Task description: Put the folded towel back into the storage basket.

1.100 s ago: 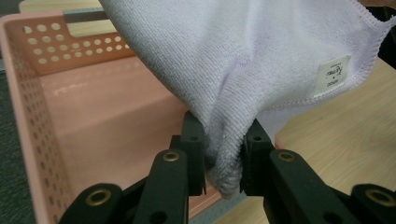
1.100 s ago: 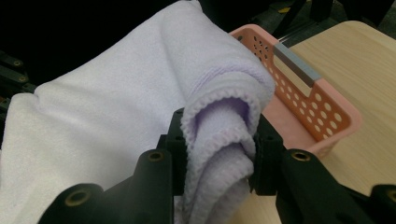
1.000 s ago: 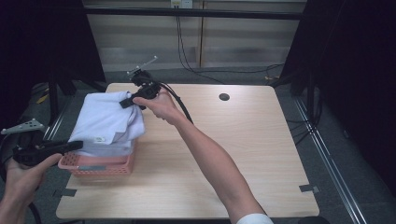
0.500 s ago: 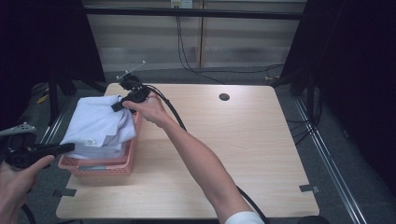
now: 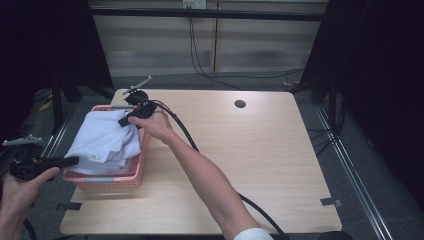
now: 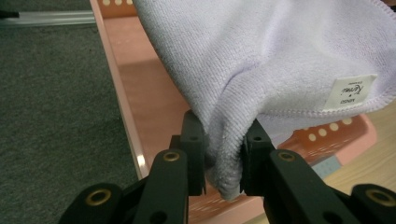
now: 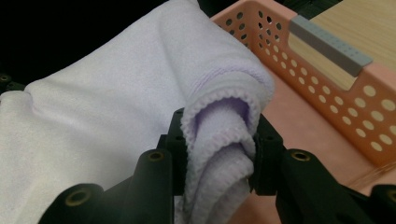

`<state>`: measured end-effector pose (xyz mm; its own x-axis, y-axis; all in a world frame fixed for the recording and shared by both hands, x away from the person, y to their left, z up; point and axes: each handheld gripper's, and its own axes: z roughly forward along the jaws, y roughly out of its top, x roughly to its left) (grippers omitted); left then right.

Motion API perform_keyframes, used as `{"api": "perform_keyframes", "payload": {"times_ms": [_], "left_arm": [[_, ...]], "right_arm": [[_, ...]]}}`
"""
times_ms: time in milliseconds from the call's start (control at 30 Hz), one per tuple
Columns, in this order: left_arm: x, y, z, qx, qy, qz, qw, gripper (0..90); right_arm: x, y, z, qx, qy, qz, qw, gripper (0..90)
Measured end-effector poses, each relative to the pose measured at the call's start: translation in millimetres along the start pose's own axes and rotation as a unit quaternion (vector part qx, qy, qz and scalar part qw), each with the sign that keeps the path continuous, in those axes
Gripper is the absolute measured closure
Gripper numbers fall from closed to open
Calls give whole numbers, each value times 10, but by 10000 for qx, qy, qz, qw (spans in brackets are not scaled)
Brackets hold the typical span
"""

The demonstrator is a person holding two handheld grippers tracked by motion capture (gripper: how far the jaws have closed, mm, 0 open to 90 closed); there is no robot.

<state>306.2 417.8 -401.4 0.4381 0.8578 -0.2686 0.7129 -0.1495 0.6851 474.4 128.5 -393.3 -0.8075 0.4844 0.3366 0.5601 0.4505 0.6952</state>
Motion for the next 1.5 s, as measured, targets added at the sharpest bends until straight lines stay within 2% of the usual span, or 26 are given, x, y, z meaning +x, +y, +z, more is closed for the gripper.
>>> {"api": "perform_keyframes", "payload": {"times_ms": [100,200,300,533,633,800,867,900,1000,1100,1133,1267,1400,1500], "left_arm": [[57,-89,47,49,-27,-75,10000,755],[71,-107,71,81,29,-111,9999,755],[69,-108,92,176,131,-55,9997,755],[84,-144,150,287,202,-95,9993,743],[81,-148,169,327,140,-90,9993,729],[-20,-119,206,450,207,12,9988,648],[-51,-106,200,447,315,81,9985,575],[-59,-101,197,423,316,80,9986,543],[-87,-77,144,239,291,114,9992,473],[-134,-50,116,201,277,189,9992,433],[-157,-42,117,174,292,206,9992,420],[-256,-22,126,27,208,211,9996,395],[-387,-23,131,-143,145,165,9997,395],[-528,-23,130,-199,88,325,9992,394]], "right_arm": [[3,-66,71,25,5,0,10000,668],[0,-107,127,73,-12,31,10000,668],[1,-145,189,107,-77,55,9999,668],[-25,-216,302,142,-101,110,9998,655],[-51,-256,341,172,-155,120,9997,617],[-107,-290,350,225,-171,135,9995,561],[-117,-294,349,241,-174,125,9995,497],[-120,-297,346,246,-258,135,9993,435],[-139,-292,320,145,-315,98,9993,350],[-158,-272,271,31,-362,92,9993,306],[-160,-263,247,35,-344,123,9993,304],[-182,-239,138,-97,-282,1,9996,295],[-212,-243,-65,-284,-246,-87,9993,296],[-243,-287,-263,-401,-276,-173,9987,295]]}}
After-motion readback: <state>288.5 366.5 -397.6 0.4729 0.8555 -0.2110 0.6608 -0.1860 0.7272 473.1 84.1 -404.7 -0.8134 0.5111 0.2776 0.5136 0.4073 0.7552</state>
